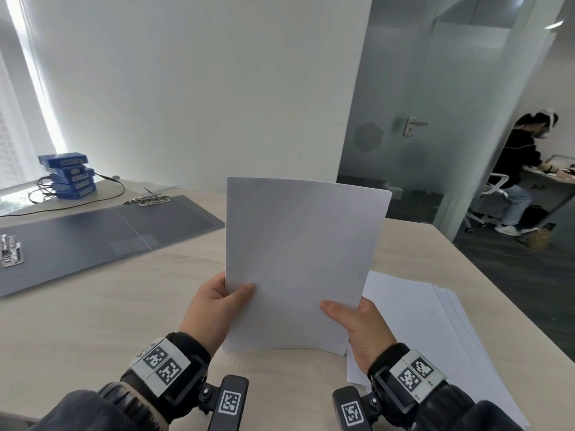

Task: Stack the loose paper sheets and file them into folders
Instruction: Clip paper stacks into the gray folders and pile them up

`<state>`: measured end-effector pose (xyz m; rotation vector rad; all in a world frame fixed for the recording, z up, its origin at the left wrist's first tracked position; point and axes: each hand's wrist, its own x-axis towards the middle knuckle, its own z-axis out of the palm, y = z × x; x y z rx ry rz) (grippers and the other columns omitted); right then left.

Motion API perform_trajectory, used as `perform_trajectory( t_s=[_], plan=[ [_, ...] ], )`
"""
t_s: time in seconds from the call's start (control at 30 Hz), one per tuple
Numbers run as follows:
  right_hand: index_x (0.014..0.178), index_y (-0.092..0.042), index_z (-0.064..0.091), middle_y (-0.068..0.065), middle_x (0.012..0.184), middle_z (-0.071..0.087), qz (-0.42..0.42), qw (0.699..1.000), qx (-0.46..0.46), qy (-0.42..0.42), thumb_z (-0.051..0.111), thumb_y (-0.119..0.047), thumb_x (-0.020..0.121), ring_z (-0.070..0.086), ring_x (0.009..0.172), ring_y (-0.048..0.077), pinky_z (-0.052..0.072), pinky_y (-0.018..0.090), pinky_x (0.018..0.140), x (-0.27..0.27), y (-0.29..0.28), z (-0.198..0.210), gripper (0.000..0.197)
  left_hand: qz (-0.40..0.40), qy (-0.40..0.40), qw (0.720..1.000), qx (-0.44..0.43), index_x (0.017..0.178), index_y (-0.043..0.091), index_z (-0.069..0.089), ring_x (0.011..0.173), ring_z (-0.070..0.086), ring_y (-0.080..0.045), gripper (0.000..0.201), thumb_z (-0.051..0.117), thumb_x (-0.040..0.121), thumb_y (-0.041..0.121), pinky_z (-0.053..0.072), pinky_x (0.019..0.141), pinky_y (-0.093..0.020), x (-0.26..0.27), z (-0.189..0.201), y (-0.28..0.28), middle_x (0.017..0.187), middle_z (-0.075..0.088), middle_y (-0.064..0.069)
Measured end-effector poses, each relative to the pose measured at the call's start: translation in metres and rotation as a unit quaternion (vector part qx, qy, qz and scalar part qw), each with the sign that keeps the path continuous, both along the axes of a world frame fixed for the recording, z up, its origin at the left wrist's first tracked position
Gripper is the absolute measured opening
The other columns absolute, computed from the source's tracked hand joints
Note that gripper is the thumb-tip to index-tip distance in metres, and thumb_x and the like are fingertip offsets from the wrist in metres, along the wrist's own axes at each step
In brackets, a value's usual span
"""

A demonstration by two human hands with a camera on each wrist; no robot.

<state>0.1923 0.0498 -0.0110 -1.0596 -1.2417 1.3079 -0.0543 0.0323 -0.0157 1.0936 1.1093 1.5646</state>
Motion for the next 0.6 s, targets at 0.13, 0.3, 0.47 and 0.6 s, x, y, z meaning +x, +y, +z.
perform_trajectory(
  t_s=[0.13,0.3,0.47,0.6],
  plan=[
    [0.112,-0.019,0.073,-0.002,0.108,0.077,0.027,0.996,0.004,-0.079,0.064,-0.015,0.096,0.072,0.104,0.020,0.057,0.039,0.090,-0.006,0.000,0.001,0.018,0.039,-0.046,0.998,-0.012,0.110,0.010,0.070,0.099,0.073,-0.035,0.033,0.073,0.079,0.022,0.057,0.091,-0.049,-0.008,0.003,0.006,0.105,0.078,-0.012],
    [0.106,-0.032,0.063,0.003,0.096,0.074,0.036,0.978,0.017,-0.204,0.052,-0.028,0.102,0.065,0.058,0.026,0.044,0.032,0.060,-0.026,0.007,0.005,0.013,0.084,-0.067,0.993,-0.042,0.112,0.007,0.067,0.094,0.074,-0.032,0.015,0.062,0.098,0.007,0.058,0.087,-0.046,-0.026,0.006,0.015,0.106,0.077,-0.013],
    [0.099,-0.019,0.066,-0.009,0.052,0.050,-0.006,0.981,0.010,-0.196,0.050,-0.018,0.101,0.036,0.040,0.010,0.033,0.022,0.044,-0.054,0.034,0.005,0.017,0.106,0.068,0.989,-0.075,0.108,0.022,0.070,0.098,0.074,-0.021,0.027,0.058,0.098,0.043,0.057,0.092,-0.047,-0.062,0.002,0.027,0.102,0.078,0.002],
    [0.096,-0.019,0.066,-0.007,0.055,0.051,-0.034,0.983,-0.006,-0.183,0.051,-0.019,0.101,0.038,0.041,0.010,0.033,0.022,0.044,-0.069,0.053,-0.008,0.016,0.215,0.213,0.948,-0.094,0.110,0.023,0.069,0.099,0.065,-0.010,0.024,0.051,0.102,0.037,0.048,0.087,-0.034,-0.113,-0.005,0.038,0.104,0.072,0.011]
  ],
)
